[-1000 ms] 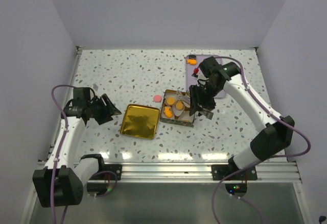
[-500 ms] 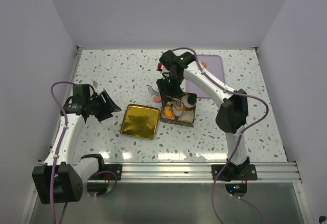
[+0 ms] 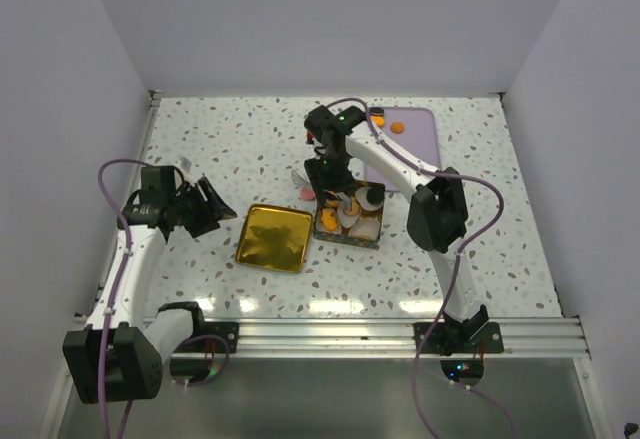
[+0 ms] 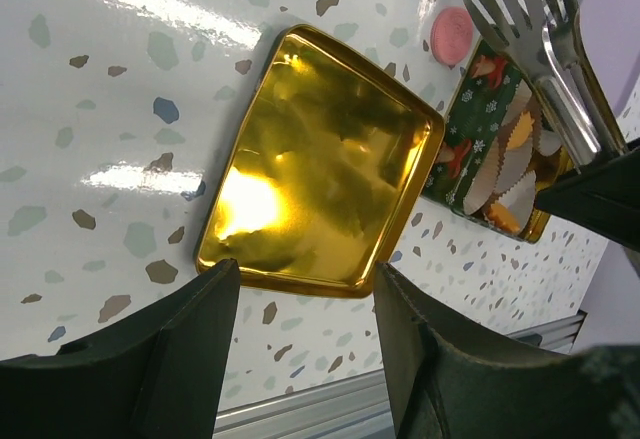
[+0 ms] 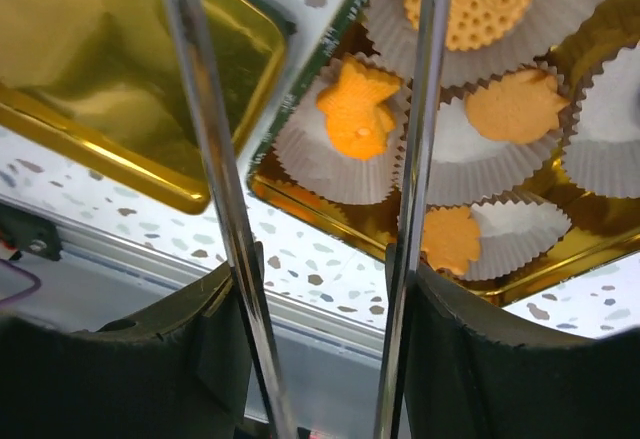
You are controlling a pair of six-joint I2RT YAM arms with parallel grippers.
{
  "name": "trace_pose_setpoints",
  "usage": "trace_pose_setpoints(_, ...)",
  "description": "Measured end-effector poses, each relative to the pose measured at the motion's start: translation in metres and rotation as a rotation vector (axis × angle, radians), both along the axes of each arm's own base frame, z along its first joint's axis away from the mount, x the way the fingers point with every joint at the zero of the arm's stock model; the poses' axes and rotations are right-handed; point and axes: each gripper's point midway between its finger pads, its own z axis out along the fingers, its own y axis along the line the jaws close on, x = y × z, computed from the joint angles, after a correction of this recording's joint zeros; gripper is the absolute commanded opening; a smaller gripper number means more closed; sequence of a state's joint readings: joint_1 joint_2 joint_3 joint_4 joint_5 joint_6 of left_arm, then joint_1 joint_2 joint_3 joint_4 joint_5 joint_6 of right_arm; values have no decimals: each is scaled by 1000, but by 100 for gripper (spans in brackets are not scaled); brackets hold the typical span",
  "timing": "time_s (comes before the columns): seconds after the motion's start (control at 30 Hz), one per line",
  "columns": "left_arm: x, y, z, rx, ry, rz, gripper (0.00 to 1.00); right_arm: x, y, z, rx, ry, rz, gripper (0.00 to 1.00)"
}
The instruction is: Pack the cookies
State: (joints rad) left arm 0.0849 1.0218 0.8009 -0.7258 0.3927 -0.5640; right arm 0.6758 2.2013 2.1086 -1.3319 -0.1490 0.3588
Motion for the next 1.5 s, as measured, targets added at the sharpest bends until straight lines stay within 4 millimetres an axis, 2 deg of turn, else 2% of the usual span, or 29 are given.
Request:
trace_pose_setpoints(0.17,0,0,-1,5,-1,-7,61,-14,-18,-23,-85,55,2,54)
trace_pose_setpoints(0.33,1,0,-2,4,4,-7,61,-15,-17,-21,-87,54,3,51)
trace_pose_setpoints(0.43,1,0,-3,5,7,-8,61,-2,-4,-6,-44,5,2,51)
trace_pose_setpoints(0.53,0,1,-3,9,5,-14,61,19,13,20,24,-91,-13,52)
trace_pose_setpoints(0.6,0,1,-3,14,2,-21,61,29,16,35,53,-146,-31,50)
trace_pose_setpoints(0.67,0,1,-4,18,1,-26,61,34,9,44,66,-166,-62,49)
trace_pose_setpoints(0.73,0,1,-4,19,0,-27,61,35,-18,46,51,-155,-124,49)
trace_pose_setpoints(0.77,0,1,-4,20,0,-28,61,34,-39,44,32,-140,-169,49)
trace_pose_setpoints(0.93,-8,1,-22,23,46,-39,61,26,-183,36,-59,-90,-507,51)
trace_pose_setpoints(1.0,-12,1,-33,22,90,-41,61,15,-232,33,-87,-92,-634,53)
trace_pose_setpoints(1.07,-15,0,-44,26,134,-45,61,-8,-253,28,-106,-75,-685,54)
trace_pose_setpoints(1.17,-18,-5,-59,44,191,-73,61,-45,-244,13,-95,-31,-654,56)
trace_pose_setpoints(1.3,-24,-23,-79,91,261,-154,60,-93,-229,-24,-67,90,-616,57)
trace_pose_setpoints(1.4,-29,-30,-92,117,309,-181,60,-121,-226,-52,-64,187,-624,57)
trace_pose_setpoints(1.5,-27,-27,-97,146,319,-169,57,-136,-223,-66,-52,235,-627,57)
